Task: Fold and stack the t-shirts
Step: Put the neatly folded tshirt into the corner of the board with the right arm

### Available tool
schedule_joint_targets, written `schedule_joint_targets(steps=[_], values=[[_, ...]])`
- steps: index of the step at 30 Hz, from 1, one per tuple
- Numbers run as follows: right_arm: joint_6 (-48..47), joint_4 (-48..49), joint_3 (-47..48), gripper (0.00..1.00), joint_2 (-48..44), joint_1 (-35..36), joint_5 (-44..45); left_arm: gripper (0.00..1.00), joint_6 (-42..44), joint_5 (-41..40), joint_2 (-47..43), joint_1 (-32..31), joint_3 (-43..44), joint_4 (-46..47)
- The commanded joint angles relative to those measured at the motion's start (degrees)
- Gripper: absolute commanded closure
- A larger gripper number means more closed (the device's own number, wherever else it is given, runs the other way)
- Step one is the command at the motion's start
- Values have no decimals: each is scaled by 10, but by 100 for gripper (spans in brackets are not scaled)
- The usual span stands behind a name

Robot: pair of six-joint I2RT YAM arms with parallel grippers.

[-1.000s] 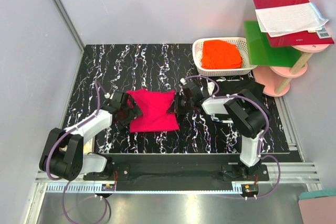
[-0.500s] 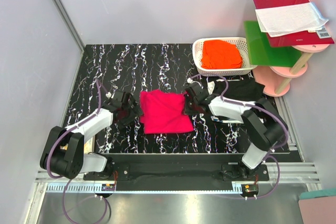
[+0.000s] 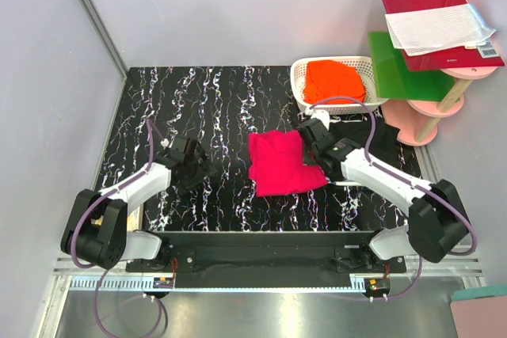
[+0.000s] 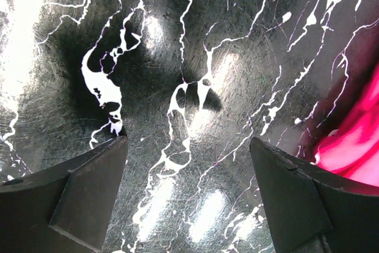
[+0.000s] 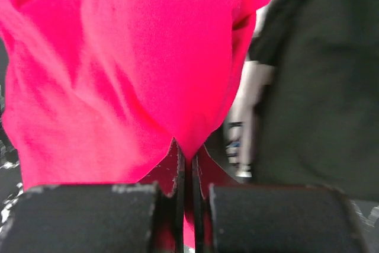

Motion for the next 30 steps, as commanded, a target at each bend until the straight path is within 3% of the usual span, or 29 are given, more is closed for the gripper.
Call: schedule_joint_targets(steps=[1,16,25,30], values=[[-25,-17,31,100,-49,-33,73,8,10,6,12,-5,16,-6],[-81,-29,119,100,-79,-162,129,8,8,0,33,-20,20,-5],[-65,-43,103,100,-83,-254,163,7,4,2,56,-33,22,0],[-41,-56,92,100,-70,-271,184,7,6,-1,57,-38,20,-1]])
